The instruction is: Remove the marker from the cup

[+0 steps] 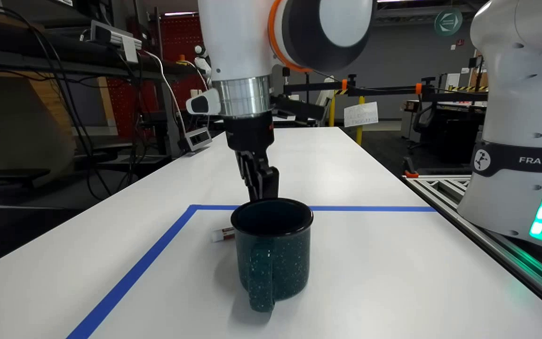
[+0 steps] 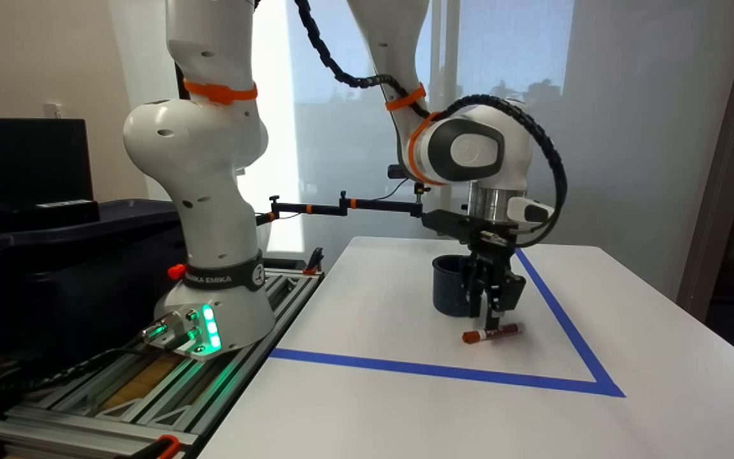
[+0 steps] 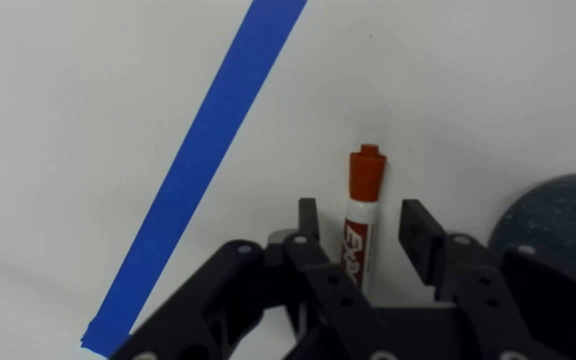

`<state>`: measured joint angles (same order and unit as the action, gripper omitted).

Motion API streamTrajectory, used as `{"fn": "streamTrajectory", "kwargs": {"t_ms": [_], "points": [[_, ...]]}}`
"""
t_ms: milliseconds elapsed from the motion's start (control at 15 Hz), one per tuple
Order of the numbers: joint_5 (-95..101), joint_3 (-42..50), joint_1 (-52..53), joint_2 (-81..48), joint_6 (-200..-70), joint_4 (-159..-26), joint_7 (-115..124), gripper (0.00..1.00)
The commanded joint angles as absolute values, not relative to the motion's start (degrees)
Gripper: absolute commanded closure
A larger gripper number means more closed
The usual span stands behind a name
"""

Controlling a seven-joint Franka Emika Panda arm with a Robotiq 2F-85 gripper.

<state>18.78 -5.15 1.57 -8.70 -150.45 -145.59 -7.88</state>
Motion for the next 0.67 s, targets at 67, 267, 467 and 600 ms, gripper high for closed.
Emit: {"fn": "streamTrajectory", "kwargs": {"t_ms": [67, 267, 467, 600], "points": [[10.5, -5.1, 1.8, 3.5, -132.3, -144.1, -18.5, 0.10], [4.4, -5.0, 3.2, 6.8, -120.2, -141.0, -15.9, 0.00], [-2.3, -6.2, 5.1, 7.5, -114.0, -139.7, -7.5, 0.00], [-6.7, -7.1, 6.3, 8.6, -116.2, -140.3, -1.9, 0.00]]}}
